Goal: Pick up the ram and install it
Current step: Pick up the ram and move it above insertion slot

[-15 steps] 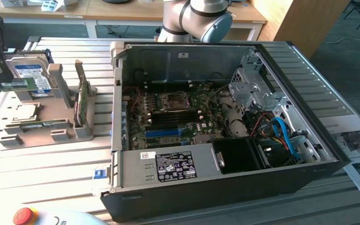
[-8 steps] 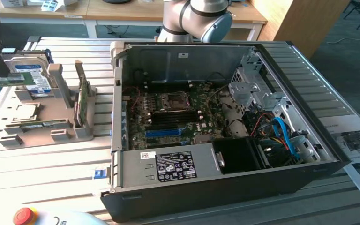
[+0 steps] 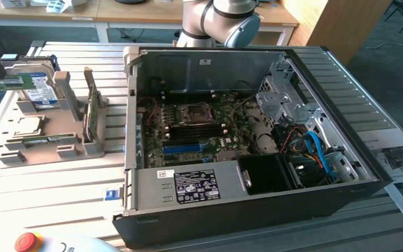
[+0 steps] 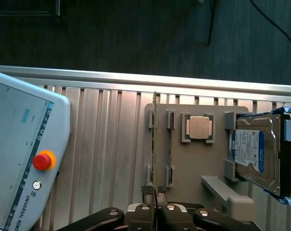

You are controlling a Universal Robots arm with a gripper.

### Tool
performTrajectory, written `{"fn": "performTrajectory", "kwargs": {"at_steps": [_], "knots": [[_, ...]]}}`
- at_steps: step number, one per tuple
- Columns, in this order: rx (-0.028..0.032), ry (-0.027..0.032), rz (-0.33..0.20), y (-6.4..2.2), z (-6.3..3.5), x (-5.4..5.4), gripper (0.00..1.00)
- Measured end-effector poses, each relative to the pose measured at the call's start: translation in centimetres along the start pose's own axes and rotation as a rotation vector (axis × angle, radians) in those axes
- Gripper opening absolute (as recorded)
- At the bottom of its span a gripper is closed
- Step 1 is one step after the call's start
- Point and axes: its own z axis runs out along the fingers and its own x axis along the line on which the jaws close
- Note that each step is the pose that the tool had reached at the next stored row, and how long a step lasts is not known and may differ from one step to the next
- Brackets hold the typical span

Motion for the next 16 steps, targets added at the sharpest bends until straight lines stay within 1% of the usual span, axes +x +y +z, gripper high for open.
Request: {"fn": "performTrajectory", "kwargs": {"at_steps": [3, 4, 8, 16], "knots": [[-0.0001, 0.0001, 0.000, 0.00, -0.01, 0.00, 0.12], [0.0013, 0.0001, 0.000, -0.01, -0.01, 0.00, 0.12], [0.0027, 0.0001, 0.000, 0.00, -0.01, 0.01, 0.12], [0.0028, 0.0001, 0.000, -0.12, -0.01, 0.26, 0.12]]}}
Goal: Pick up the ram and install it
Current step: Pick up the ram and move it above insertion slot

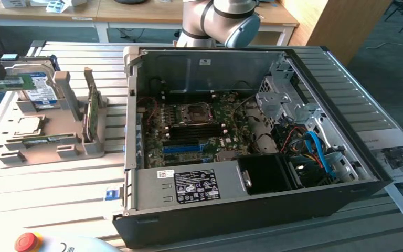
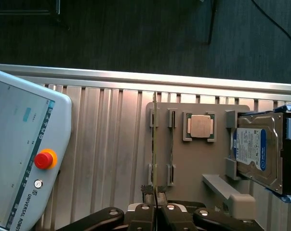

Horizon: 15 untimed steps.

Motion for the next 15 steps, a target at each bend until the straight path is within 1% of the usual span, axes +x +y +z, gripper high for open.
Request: {"fn": "performTrajectory", "kwargs": {"at_steps": [3, 7, 10, 15], "knots": [[-0.0006, -0.0001, 0.000, -0.30, 0.00, 0.2, 0.12], [-0.0014, -0.0001, 0.000, -0.92, -0.02, 0.4, 0.12], [-0.0025, -0.0002, 0.000, -1.59, -0.03, 0.6, 0.12], [-0.0051, -0.0003, 0.000, -2.94, -0.08, 0.9, 0.12]]}}
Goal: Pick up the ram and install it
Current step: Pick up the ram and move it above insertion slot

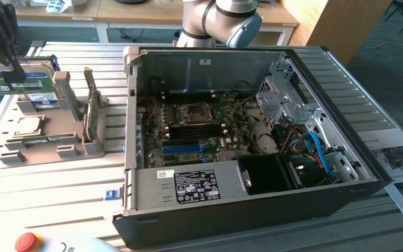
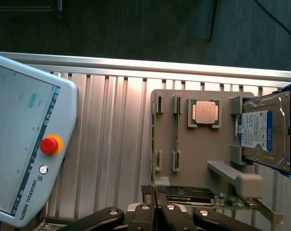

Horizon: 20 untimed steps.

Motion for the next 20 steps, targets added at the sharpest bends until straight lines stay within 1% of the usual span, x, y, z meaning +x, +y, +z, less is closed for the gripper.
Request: {"fn": "performTrajectory", "kwargs": {"at_steps": [9, 16, 18, 20], "knots": [[-0.0043, -0.0002, 0.000, -2.61, -0.08, 0.7, 0.12], [-0.0062, -0.0003, 0.000, -4.66, -0.16, 1.2, 0.12], [-0.0061, -0.0004, 0.000, -5.05, -0.16, 1.3, 0.12], [-0.0062, -0.0003, 0.000, -5.12, -0.17, 1.3, 0.12]]}}
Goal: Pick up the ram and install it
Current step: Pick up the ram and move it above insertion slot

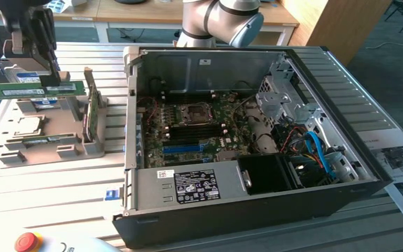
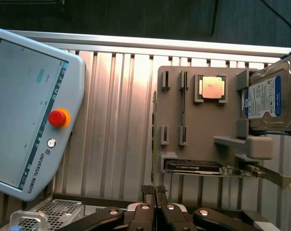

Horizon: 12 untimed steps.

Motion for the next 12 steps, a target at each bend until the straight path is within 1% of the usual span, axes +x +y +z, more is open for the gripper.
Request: {"fn": "performTrajectory", "kwargs": {"at_steps": [4, 5, 9, 10, 11, 12], "knots": [[0.0002, 0.0000, 0.000, -0.01, 0.00, 0.00, 0.12], [0.0020, 0.0000, 0.000, -0.02, 0.00, 0.00, 0.12], [0.0173, -0.0039, 0.000, -0.01, 0.00, 0.00, 0.12], [0.0201, -0.0051, 0.000, -0.02, 0.00, 0.00, 0.12], [0.0216, -0.0059, 0.000, -0.02, 0.00, 0.00, 0.12], [0.0217, -0.0060, 0.000, -0.02, 0.00, 0.00, 0.12]]}}
